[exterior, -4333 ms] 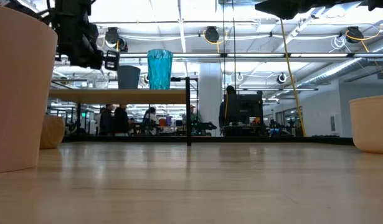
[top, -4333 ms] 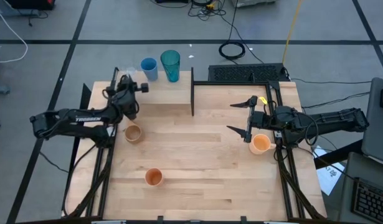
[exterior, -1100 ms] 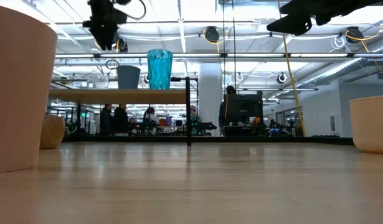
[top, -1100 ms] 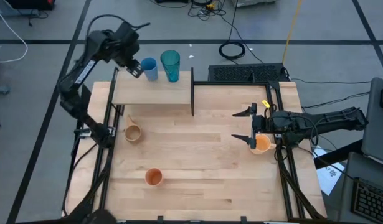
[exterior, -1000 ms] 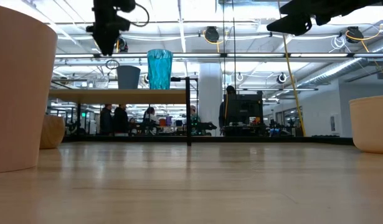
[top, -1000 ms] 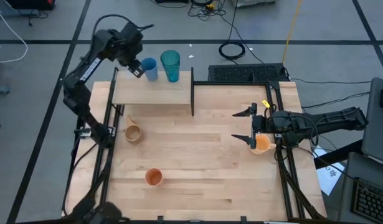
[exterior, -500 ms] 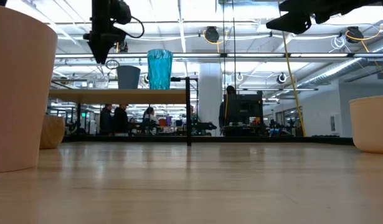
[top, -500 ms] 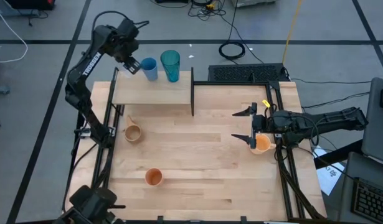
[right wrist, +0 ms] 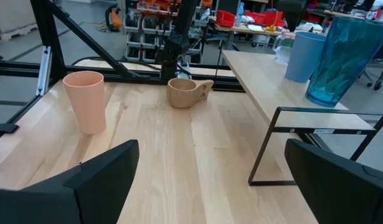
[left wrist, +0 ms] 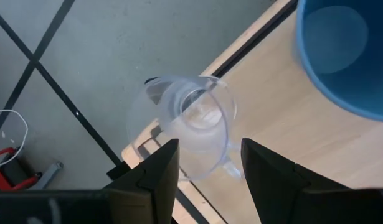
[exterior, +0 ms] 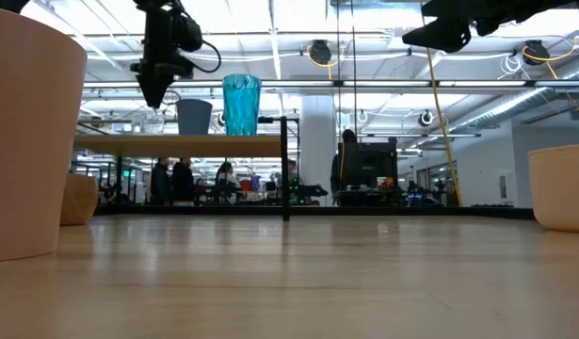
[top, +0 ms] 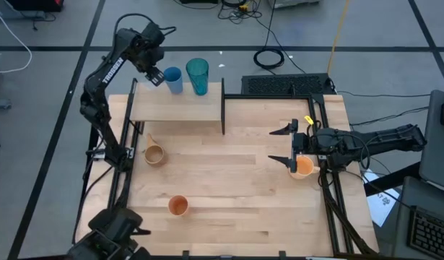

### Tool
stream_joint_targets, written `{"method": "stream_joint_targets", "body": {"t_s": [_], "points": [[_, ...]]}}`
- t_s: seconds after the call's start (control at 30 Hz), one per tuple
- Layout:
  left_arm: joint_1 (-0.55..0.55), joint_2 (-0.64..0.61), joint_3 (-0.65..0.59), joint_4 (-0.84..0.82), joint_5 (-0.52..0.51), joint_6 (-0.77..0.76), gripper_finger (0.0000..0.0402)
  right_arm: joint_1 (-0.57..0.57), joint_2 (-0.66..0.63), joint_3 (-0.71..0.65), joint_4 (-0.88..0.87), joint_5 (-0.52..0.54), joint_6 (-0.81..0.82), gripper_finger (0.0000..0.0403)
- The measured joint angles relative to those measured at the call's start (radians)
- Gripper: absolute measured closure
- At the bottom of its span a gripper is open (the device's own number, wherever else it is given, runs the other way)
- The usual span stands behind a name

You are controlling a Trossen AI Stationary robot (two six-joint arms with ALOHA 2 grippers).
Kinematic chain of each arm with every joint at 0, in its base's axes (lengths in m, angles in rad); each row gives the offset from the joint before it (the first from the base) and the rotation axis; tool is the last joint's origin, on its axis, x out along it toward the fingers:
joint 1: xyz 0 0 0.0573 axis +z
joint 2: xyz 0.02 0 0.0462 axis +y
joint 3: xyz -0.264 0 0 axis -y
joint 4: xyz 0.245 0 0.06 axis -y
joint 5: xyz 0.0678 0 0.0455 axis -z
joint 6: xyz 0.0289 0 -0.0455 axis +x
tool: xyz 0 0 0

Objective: Stack small to large cups/mugs on shelf
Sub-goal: Put the transparent mug on the shelf

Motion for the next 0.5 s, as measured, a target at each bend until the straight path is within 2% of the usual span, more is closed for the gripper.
{"method": "stream_joint_targets", "body": {"t_s": [0.5], "points": [[-0.003,0.04,0.0,-0.002,-0.005,-0.002,0.0226,0.0,0.0,0.0,0.0,0.0,-0.008,0.0009]]}}
